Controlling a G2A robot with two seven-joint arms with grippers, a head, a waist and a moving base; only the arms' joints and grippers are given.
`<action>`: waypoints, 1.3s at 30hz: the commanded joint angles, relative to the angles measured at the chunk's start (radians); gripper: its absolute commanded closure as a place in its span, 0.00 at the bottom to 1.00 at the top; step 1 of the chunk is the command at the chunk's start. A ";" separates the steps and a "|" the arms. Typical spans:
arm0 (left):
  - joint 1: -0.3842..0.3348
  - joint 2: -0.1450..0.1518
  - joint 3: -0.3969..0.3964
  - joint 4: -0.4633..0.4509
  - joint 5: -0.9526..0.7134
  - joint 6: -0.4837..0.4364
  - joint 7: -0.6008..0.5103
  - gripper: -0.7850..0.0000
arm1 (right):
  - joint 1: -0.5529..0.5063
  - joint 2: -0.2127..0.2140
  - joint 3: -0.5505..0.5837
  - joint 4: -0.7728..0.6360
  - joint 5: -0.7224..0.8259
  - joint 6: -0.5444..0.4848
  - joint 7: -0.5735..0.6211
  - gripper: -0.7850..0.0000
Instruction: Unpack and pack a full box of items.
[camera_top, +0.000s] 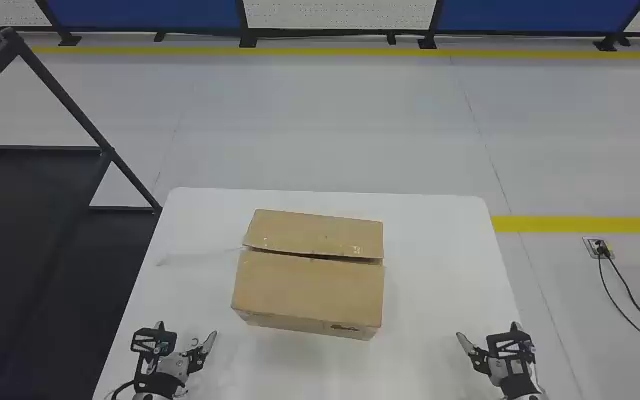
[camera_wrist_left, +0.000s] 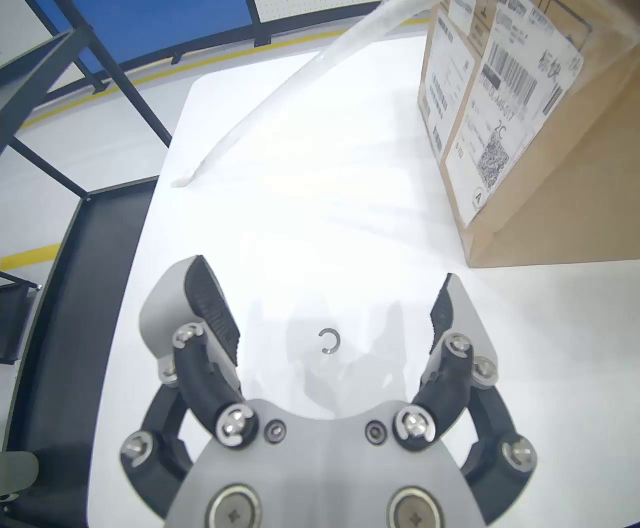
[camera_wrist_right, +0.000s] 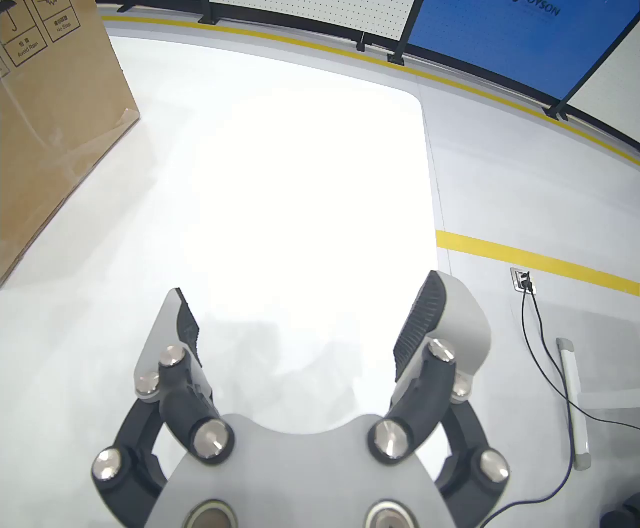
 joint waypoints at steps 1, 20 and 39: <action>0.000 0.000 0.000 0.000 0.000 0.000 0.000 0.00 | 0.000 0.000 0.000 0.000 0.000 0.000 0.000 0.00; 0.003 0.001 -0.025 -0.016 -0.048 -0.056 0.038 0.00 | 0.000 0.000 0.000 -0.001 0.000 -0.001 0.000 0.00; 0.048 -0.006 -0.088 -0.137 -0.223 -0.158 0.151 0.00 | 0.018 -0.008 0.007 -0.215 0.108 -0.026 0.144 0.00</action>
